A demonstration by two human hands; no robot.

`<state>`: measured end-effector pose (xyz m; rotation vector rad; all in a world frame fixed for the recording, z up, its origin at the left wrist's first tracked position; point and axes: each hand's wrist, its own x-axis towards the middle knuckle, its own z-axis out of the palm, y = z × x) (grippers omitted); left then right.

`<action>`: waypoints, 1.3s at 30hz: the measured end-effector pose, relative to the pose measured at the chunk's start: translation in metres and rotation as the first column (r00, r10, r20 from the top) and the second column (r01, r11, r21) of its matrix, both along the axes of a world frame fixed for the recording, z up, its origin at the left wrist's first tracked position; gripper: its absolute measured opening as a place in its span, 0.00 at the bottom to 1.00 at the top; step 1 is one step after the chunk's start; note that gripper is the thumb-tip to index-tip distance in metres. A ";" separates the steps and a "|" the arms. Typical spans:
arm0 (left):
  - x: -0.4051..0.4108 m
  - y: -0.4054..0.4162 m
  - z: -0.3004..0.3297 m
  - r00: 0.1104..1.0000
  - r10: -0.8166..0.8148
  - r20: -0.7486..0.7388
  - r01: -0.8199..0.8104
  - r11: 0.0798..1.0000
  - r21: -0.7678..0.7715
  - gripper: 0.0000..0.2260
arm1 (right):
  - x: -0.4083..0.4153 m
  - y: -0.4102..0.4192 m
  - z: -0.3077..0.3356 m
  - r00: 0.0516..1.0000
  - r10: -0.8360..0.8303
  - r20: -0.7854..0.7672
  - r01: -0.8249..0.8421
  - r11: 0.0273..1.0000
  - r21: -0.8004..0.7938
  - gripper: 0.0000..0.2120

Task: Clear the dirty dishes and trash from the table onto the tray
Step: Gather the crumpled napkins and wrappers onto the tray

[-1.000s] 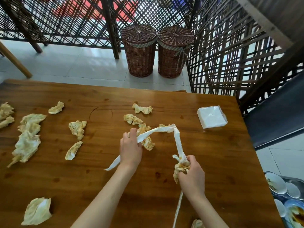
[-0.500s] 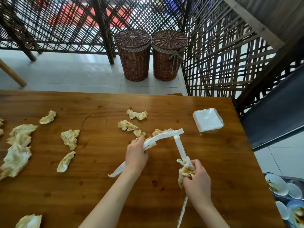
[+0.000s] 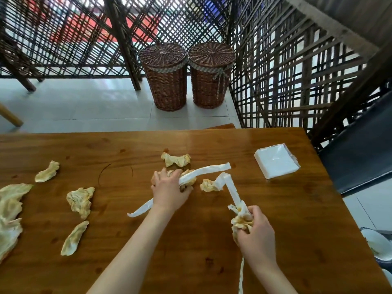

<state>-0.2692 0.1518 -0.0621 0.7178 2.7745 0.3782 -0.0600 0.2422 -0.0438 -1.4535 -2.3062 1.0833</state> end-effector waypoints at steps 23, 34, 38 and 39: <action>-0.043 0.032 -0.007 0.986 -0.167 -0.017 0.167 0.985 0.042 0.21 | -0.083 0.024 -0.002 0.897 0.368 0.243 -0.381 0.924 0.009 0.40; -0.021 0.005 -0.002 0.994 -0.063 -0.087 0.080 0.977 0.198 0.15 | -0.087 0.004 -0.019 0.924 0.332 0.191 -0.355 0.930 0.099 0.24; -0.016 -0.016 0.003 0.997 -0.030 -0.073 0.045 0.976 0.215 0.16 | -0.082 0.000 -0.021 0.950 0.280 0.138 -0.290 0.955 0.062 0.16; -0.013 -0.021 0.005 0.997 -0.019 -0.073 0.035 0.973 0.227 0.16 | -0.077 0.000 -0.021 0.961 0.251 0.119 -0.257 0.966 0.040 0.15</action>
